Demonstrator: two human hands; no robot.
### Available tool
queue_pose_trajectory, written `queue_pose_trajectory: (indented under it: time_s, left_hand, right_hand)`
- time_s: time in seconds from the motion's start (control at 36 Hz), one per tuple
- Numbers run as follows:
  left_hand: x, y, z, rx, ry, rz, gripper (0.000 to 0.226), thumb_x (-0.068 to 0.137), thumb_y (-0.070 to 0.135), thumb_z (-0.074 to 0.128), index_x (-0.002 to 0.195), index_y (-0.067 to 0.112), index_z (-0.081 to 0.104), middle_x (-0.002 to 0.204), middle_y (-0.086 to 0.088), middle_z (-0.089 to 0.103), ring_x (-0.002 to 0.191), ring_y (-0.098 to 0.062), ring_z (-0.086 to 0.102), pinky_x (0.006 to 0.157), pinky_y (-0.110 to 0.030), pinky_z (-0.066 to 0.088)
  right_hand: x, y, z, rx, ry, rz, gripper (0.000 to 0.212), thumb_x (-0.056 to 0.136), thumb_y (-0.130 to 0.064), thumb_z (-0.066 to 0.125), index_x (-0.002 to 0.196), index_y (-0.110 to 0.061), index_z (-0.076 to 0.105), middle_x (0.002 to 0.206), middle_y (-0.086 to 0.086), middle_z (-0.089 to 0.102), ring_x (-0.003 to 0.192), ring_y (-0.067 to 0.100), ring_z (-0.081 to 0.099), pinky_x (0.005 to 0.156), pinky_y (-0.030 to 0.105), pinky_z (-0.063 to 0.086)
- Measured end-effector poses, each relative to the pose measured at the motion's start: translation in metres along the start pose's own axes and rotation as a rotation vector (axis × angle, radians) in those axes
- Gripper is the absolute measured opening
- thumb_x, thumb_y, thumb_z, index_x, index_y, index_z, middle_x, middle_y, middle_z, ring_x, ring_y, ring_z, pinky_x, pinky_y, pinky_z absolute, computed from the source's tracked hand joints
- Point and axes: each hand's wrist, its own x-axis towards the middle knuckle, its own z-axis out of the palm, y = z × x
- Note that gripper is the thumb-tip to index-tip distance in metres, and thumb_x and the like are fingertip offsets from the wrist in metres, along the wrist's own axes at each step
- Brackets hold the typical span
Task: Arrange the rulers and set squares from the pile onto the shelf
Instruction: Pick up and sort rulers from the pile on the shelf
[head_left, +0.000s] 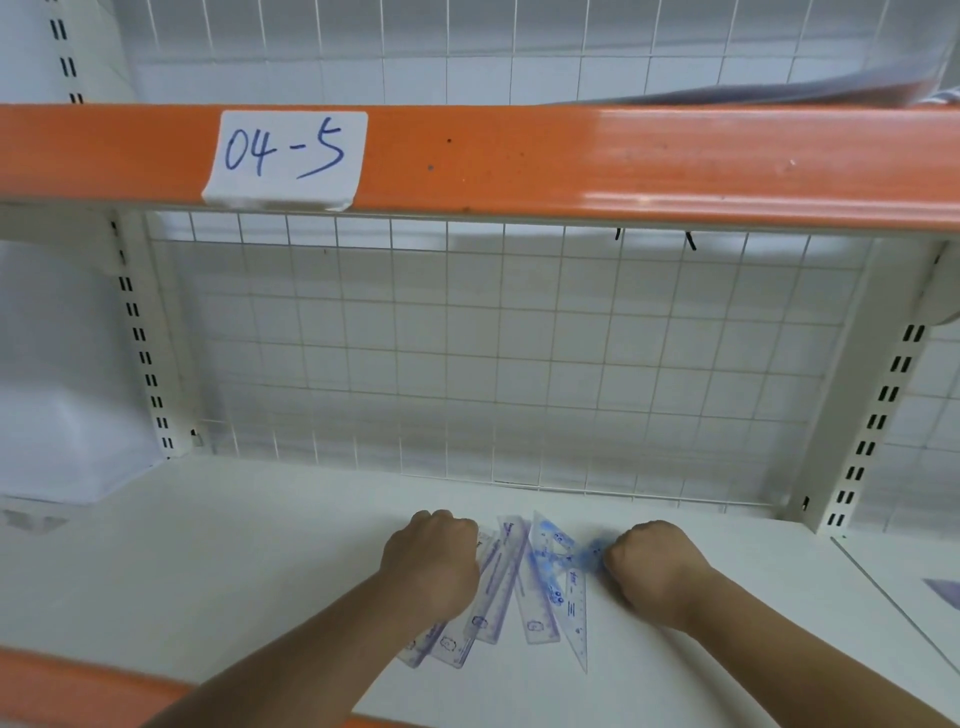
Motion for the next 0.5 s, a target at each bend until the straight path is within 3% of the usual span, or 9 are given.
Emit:
queue_pose_trajectory:
  time_s: [0.08,0.17,0.28,0.39,0.5]
  left_hand:
    - [0.002,-0.002,0.000,0.003,-0.003,-0.008,0.023,0.094,0.019,0.045,0.114,0.014,0.056,0.117,-0.005,0.054,0.112,-0.023,0.048,0.084,-0.031,0.043]
    - [0.005,-0.003,0.000,-0.010,-0.015,0.010,0.027,0.095,0.022,0.044,0.118,0.014,0.056,0.119,-0.004,0.054,0.114,-0.022,0.048,0.087,-0.032,0.043]
    - [0.006,0.001,-0.002,-0.088,-0.076,0.040,0.030,0.098,0.034,0.043,0.115,0.013,0.056,0.122,-0.004,0.054,0.115,-0.022,0.048,0.093,-0.034,0.043]
    - [0.009,0.006,-0.003,-0.209,-0.157,0.084,0.039,0.095,0.051,0.044,0.076,0.017,0.047,0.084,-0.002,0.052,0.084,-0.020,0.051,0.073,-0.030,0.040]
    - [0.010,0.009,-0.004,-0.448,-0.240,0.148,0.043,0.093,0.049,0.052,0.075,0.010,0.054,0.072,-0.002,0.044,0.066,-0.014,0.040,0.063,-0.027,0.032]
  right_hand:
    - [-0.001,0.002,0.005,0.238,0.159,0.070,0.020,0.089,-0.021,0.041,0.087,-0.018,0.060,0.089,0.004,0.061,0.082,0.025,0.048,0.058,0.025,0.027]
    - [0.000,0.000,0.010,0.419,0.344,0.083,0.015,0.082,-0.014,0.043,0.070,-0.020,0.050,0.069,-0.005,0.046,0.075,0.020,0.042,0.049,0.019,0.021]
    - [0.004,-0.008,0.017,0.470,0.670,0.023,0.034,0.061,-0.005,0.056,0.078,-0.028,0.075,0.061,-0.009,0.058,0.058,0.017,0.057,0.043,0.020,0.041]
    - [0.005,-0.025,0.010,0.528,0.881,-0.109,0.032,0.076,-0.017,0.048,0.088,-0.024,0.078,0.071,-0.009,0.063,0.063,0.014,0.056,0.052,0.017,0.046]
    - [0.004,-0.038,0.000,0.496,0.993,-0.154,0.027,0.078,-0.017,0.052,0.088,-0.023,0.078,0.075,-0.005,0.064,0.067,0.015,0.054,0.053,0.018,0.045]
